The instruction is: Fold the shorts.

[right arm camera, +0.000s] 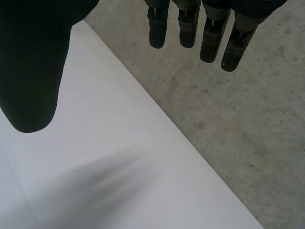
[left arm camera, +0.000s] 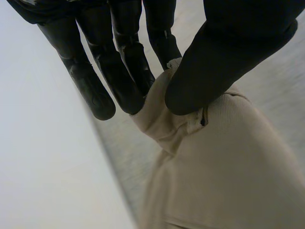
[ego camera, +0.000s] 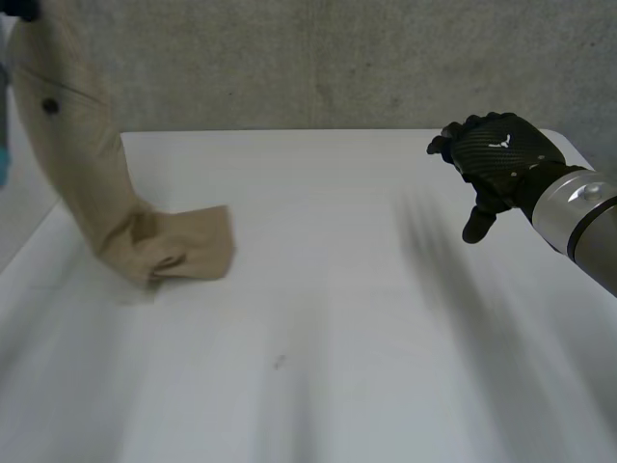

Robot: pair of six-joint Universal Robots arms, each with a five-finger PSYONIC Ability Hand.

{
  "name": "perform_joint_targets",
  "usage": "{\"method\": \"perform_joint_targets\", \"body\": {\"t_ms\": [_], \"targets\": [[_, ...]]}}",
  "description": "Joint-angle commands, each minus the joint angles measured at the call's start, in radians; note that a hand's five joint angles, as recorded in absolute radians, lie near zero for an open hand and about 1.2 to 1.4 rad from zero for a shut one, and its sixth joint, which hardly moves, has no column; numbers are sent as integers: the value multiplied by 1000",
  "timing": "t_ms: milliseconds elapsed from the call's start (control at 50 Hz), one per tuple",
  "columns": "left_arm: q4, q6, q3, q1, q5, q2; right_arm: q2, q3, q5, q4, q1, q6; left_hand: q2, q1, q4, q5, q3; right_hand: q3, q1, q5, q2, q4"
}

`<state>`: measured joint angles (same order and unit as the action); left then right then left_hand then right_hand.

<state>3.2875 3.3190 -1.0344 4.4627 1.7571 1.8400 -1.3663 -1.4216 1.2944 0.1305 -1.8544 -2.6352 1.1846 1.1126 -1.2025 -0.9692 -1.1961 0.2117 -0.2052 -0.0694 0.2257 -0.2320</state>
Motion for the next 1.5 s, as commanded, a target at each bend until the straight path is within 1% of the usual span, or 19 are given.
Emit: {"method": "perform_joint_targets", "body": {"t_ms": [20,60,140,260,280,340,360,440,500,560,720,840,920,1000,1020,1120,1380,1420,1500], "targets": [[72,7,-16,-287,-13,97,1,30,72,-2,14,-5,212,284,-194,-252,-200,-37,31,69,-51,57],[116,10,2,-403,-28,193,1,55,141,0,15,-9,212,284,-194,-252,-200,-37,31,69,-51,57],[175,31,42,-543,-36,359,-4,87,227,0,21,-12,212,284,-194,-252,-200,-37,31,69,-51,57],[199,86,40,-710,-41,539,-11,118,246,0,81,-8,206,278,-188,-247,-195,-37,31,69,-51,57],[198,94,37,-744,-39,574,-22,122,244,0,102,-8,-6,66,24,-35,18,-37,31,69,-51,57],[192,102,27,-786,-39,617,-34,133,235,0,122,-8,-409,-337,427,368,420,-37,31,69,-51,57],[192,106,11,-801,-39,625,-36,133,229,0,126,-6,-649,-577,667,608,660,-37,31,69,-51,57],[198,120,-18,-816,-30,604,-36,133,184,1,135,-6,-935,-863,953,894,947,-37,31,69,-51,57],[192,123,-24,-815,-25,561,-36,122,145,1,133,-5,-968,-896,986,927,980,-37,31,69,-51,57],[182,120,-52,-787,-21,473,-36,115,118,6,133,-3,-997,-925,1015,957,1009,-37,31,69,-51,57],[153,116,-263,-584,-7,178,-34,96,49,87,129,-9,-989,-917,1007,948,1000,-37,31,69,-51,57],[104,120,-354,-413,-21,94,-11,84,-18,198,109,-29,-939,-867,957,898,950,-37,31,69,-51,57],[0,116,-359,-304,-63,90,61,78,-37,230,89,-98,-933,-861,951,892,944,-37,31,69,-51,57],[-90,113,-339,-208,-161,107,131,72,-43,229,78,-170,-930,-858,948,889,942,-37,31,69,-51,57],[-118,113,-323,-169,-209,123,165,73,-43,225,73,-193,-889,-817,907,848,901,-37,31,69,-51,57],[-186,103,-244,-120,-310,237,260,95,-41,221,64,-238,-842,-770,860,801,853,-37,31,69,-51,57],[-402,132,66,-71,-332,544,441,196,-26,193,58,-293,-821,-749,839,781,833,90,-97,-58,76,-70],[-419,152,95,-71,-334,577,455,208,-26,193,55,-292,-760,-688,778,719,772,181,-188,-149,167,-161],[-419,178,111,-79,-334,597,461,217,-27,192,46,-287,-443,-371,461,402,455,433,-440,-401,420,-413]]}}
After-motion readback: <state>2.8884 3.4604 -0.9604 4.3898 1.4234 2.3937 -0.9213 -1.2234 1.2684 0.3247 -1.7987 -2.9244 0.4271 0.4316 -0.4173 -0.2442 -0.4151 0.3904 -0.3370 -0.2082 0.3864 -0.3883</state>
